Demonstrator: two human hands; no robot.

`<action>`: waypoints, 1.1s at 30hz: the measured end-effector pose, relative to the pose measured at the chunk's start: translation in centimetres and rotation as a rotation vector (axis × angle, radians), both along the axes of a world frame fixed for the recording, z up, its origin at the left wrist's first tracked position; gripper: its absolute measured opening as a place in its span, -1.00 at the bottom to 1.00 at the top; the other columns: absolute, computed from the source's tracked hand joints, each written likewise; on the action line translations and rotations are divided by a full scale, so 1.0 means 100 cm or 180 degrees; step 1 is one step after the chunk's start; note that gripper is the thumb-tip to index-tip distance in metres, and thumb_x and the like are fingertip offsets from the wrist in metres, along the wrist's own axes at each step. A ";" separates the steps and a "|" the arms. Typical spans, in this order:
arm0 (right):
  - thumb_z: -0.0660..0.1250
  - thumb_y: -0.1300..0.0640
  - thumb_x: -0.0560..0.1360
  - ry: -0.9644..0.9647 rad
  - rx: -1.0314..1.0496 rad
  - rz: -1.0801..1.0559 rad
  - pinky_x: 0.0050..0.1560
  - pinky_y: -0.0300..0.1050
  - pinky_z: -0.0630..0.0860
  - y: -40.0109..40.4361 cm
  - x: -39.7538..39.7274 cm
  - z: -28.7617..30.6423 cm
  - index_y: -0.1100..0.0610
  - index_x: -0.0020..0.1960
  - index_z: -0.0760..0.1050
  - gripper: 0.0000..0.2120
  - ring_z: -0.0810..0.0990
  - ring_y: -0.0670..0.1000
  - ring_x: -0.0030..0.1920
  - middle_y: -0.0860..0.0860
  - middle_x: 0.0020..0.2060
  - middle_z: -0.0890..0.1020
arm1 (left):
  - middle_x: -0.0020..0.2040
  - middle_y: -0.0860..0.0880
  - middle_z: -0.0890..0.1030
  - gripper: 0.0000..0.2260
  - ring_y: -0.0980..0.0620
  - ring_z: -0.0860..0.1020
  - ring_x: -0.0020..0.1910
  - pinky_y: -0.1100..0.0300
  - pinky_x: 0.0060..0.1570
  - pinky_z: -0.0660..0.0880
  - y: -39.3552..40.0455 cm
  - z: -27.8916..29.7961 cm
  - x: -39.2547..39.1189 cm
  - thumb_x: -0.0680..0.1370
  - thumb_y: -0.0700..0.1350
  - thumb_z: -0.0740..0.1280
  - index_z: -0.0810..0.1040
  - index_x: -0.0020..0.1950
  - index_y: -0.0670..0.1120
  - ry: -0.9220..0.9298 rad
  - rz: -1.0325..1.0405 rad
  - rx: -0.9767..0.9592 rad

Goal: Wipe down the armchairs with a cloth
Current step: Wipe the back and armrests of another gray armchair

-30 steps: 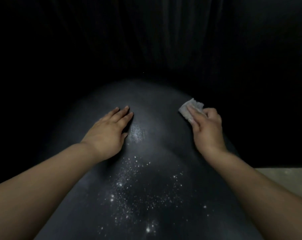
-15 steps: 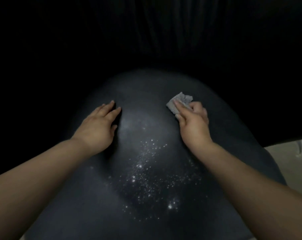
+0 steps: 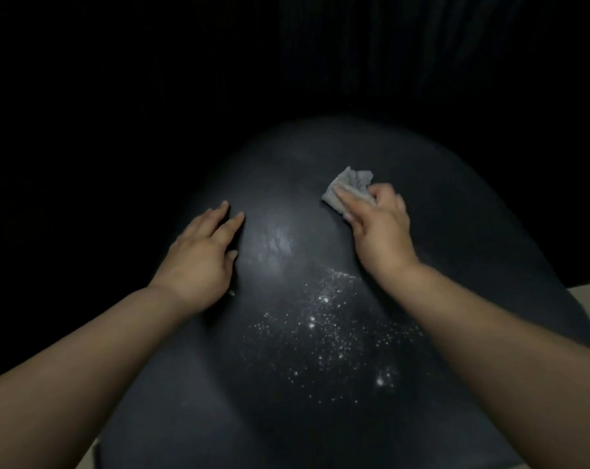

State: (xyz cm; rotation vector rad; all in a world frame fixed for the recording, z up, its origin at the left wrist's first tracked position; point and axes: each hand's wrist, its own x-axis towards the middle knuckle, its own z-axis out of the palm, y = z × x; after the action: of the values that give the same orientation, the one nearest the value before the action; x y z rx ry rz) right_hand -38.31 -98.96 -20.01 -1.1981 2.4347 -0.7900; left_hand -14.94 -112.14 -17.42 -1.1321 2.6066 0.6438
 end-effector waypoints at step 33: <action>0.24 0.12 0.55 -0.0151 0.0240 0.2641 0.07 -0.08 0.28 -0.006 0.129 0.007 -0.28 0.32 0.40 -0.57 0.36 0.09 0.10 -0.01 0.14 0.43 | 0.59 0.02 -0.11 -0.19 0.03 -0.11 0.55 0.22 0.48 -0.14 0.037 -0.001 0.083 0.48 -0.09 0.42 -0.01 0.58 -0.06 0.0135 0.0472 0.0310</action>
State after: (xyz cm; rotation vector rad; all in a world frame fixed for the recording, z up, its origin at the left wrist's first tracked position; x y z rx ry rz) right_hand -25.44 -99.51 -19.34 -1.9037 1.6425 -0.4471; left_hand -6.65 -108.45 -17.52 -1.3032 2.5118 0.8246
